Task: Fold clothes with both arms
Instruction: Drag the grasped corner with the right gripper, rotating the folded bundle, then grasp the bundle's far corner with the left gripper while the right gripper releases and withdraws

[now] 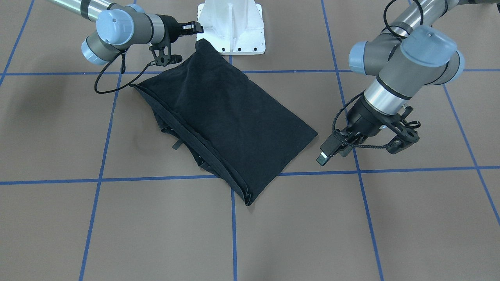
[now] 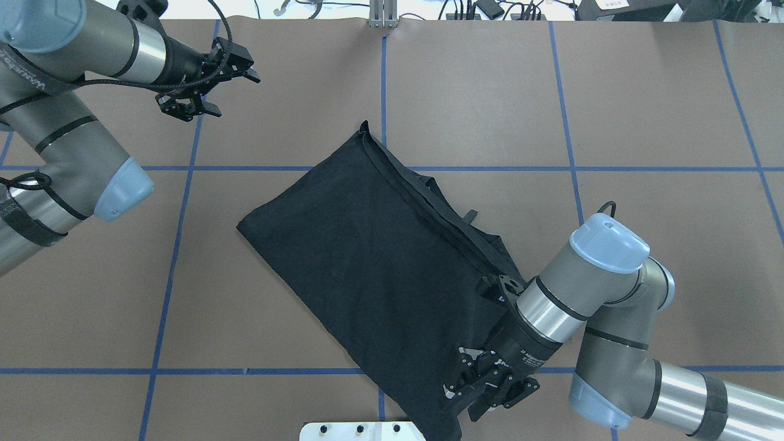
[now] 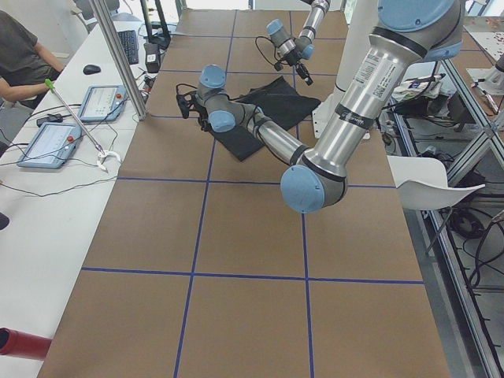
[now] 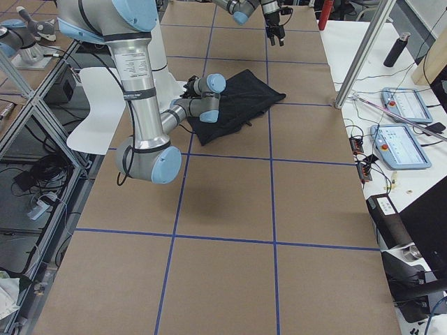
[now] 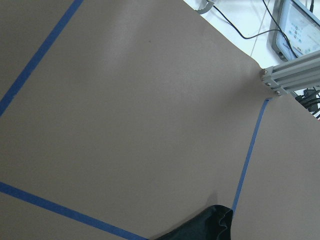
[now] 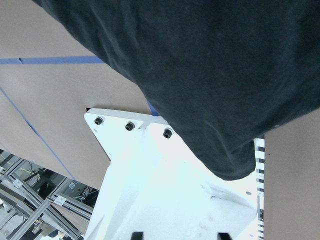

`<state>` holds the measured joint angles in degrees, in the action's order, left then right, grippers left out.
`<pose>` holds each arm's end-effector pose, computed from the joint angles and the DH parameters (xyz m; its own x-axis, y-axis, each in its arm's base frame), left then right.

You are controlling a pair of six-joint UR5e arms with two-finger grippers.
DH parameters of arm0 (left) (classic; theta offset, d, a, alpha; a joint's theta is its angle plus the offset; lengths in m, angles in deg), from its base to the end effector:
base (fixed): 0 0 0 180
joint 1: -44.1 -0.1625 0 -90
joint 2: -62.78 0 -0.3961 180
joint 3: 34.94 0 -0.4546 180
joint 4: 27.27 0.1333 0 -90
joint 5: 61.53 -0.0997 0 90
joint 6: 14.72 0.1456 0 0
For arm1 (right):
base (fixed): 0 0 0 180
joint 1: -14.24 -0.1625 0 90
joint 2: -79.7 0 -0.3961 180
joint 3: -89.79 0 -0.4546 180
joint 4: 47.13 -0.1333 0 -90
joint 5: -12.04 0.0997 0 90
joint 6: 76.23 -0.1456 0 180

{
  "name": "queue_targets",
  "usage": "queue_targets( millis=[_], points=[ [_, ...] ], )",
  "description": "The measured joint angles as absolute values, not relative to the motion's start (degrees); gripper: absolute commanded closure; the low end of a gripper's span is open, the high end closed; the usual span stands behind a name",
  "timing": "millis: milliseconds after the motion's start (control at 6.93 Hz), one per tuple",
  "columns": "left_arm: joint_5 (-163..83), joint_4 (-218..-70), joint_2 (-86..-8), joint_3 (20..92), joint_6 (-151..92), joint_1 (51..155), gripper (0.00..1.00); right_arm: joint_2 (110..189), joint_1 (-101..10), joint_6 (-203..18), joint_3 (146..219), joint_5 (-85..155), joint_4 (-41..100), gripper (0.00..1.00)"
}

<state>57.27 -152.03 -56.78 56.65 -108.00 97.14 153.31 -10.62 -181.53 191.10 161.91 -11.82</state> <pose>0.3954 -0.6306 0.2329 0.2201 -0.3759 -0.9002 0.4491 0.8582 -0.2485 -0.5412 -0.2589 0.2420 0.2655 0.2690 0.9258 0.5150 0.7722 -0.3720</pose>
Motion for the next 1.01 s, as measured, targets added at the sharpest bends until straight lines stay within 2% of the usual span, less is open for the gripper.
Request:
queue_targets(
  millis=[577,1010],
  points=[
    [53.7,-152.2,-51.0,59.5,-108.1,91.5,0.0,153.3,-23.7,-181.4,191.6,161.5,-11.8,0.0],
    [47.7,-152.2,-48.8,58.0,-108.5,84.6,0.0,153.2,-29.6,-181.3,191.3,160.9,-11.9,0.0]
  ],
)
